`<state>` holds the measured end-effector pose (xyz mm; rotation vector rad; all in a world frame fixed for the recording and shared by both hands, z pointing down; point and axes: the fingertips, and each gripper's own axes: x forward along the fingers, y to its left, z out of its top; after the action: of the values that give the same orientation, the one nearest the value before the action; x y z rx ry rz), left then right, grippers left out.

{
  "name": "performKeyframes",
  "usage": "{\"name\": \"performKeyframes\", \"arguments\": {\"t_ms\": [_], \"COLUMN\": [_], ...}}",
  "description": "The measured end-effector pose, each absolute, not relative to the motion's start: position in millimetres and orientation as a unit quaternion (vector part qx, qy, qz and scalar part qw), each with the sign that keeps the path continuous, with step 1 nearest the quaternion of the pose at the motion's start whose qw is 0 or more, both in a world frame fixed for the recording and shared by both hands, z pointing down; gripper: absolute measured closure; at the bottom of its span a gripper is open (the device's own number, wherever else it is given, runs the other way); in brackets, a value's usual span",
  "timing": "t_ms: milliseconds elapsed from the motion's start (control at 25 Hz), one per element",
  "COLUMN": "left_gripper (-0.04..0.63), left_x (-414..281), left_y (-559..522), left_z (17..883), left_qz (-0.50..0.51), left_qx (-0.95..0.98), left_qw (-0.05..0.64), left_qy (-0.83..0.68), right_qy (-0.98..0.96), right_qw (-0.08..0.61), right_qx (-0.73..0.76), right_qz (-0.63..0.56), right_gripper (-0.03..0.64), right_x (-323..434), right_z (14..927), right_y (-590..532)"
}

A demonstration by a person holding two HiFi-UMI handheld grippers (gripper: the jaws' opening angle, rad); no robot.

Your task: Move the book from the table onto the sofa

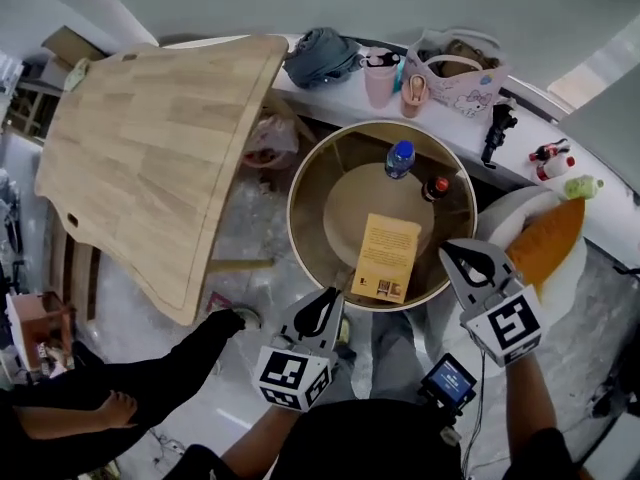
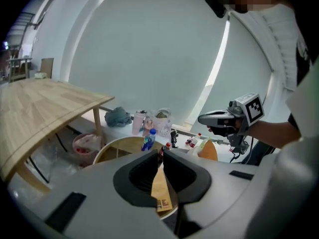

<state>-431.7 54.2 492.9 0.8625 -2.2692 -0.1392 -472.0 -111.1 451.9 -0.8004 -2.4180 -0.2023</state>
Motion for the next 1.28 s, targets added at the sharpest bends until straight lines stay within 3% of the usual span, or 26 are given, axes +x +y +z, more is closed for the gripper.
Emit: {"name": "performKeyframes", "arguments": {"t_ms": [360, 840, 1280], "left_gripper": [0.463, 0.426, 0.342], "left_x": [-415.3, -364.5, -344.2], "left_y": [52.5, 48.5, 22.3], "left_z": [612.2, 773.9, 841.0], "left_qz": [-0.149, -0.265, -0.326], "left_qx": [0.241, 0.078, 0.004], "left_qw": [0.453, 0.559, 0.588], "left_qy": [-0.845, -0.782, -0.740], "right_qy": [-0.856, -0.795, -0.757], "right_qw": [0.352, 0.416, 0.469], "right_qx": [-0.370, -0.436, -0.450], "right_qz": [-0.072, -0.066, -0.072], "right_gripper": [0.604, 0.592, 0.506], "right_x": [-515.5, -542.7, -539.6], "right_z": [560.0, 716.5, 818.2], "right_y": [-97.8, -83.8, -88.1]}}
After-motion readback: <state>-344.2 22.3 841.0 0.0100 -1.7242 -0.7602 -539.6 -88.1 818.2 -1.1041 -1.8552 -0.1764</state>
